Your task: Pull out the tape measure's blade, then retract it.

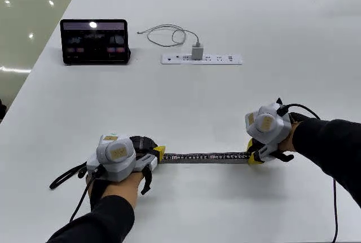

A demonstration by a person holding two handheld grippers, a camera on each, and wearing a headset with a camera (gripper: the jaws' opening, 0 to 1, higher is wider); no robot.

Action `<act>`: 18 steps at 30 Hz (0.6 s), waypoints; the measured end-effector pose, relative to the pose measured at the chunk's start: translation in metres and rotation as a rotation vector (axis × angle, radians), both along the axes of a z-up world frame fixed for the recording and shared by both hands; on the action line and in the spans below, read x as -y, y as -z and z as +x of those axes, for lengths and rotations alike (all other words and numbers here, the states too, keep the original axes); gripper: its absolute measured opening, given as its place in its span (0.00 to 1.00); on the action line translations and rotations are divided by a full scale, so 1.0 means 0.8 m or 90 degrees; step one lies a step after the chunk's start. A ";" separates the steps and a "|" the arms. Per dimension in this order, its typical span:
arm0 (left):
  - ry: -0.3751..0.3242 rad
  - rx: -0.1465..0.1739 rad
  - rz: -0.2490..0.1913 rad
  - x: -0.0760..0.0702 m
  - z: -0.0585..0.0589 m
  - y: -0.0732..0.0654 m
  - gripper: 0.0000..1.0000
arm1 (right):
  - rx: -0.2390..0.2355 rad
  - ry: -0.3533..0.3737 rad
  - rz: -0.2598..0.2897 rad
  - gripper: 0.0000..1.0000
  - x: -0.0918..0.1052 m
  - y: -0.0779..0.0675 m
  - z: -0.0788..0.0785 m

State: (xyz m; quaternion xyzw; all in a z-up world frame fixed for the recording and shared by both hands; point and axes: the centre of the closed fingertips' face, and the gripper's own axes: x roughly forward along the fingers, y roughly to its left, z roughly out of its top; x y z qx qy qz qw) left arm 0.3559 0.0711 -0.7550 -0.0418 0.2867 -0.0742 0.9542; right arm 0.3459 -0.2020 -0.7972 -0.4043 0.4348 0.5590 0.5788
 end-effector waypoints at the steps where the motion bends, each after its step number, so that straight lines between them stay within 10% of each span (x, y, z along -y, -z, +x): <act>1: 0.003 -0.001 -0.010 0.002 0.000 0.000 0.62 | 0.000 0.000 0.000 0.11 0.000 0.000 0.000; 18: 0.018 -0.024 0.025 0.001 0.000 0.004 0.60 | -0.002 0.016 0.002 0.11 0.000 0.000 0.002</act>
